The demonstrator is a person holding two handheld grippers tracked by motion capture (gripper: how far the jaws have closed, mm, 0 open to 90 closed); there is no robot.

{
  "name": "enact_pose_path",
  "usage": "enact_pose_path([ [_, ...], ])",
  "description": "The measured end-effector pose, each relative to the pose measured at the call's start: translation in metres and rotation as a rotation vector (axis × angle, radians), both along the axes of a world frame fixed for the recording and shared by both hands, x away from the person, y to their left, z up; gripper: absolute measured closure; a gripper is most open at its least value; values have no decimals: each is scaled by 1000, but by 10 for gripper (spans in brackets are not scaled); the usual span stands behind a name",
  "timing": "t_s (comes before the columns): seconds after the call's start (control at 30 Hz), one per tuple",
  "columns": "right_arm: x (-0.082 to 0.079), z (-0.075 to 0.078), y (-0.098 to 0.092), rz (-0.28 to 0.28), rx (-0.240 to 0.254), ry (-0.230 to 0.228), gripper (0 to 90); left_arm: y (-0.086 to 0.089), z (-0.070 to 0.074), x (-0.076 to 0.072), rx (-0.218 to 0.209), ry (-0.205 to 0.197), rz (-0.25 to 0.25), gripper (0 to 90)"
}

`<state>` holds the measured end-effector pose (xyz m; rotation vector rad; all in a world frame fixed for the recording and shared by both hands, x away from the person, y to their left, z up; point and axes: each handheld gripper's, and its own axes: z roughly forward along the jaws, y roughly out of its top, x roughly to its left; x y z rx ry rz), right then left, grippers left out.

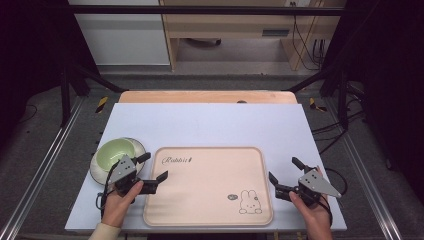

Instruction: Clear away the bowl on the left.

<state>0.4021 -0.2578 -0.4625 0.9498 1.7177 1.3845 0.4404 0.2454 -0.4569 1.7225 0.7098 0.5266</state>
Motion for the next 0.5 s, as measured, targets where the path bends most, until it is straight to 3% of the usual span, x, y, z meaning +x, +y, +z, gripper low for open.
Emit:
enact_pose_path([
  [0.23,0,0,1,-1,-5,1,65,-1,1,-1,6,10,-5,60],
  [0.5,0,-1,-1,-29,1,-12,52,-1,6,-2,16,-12,24,49],
])
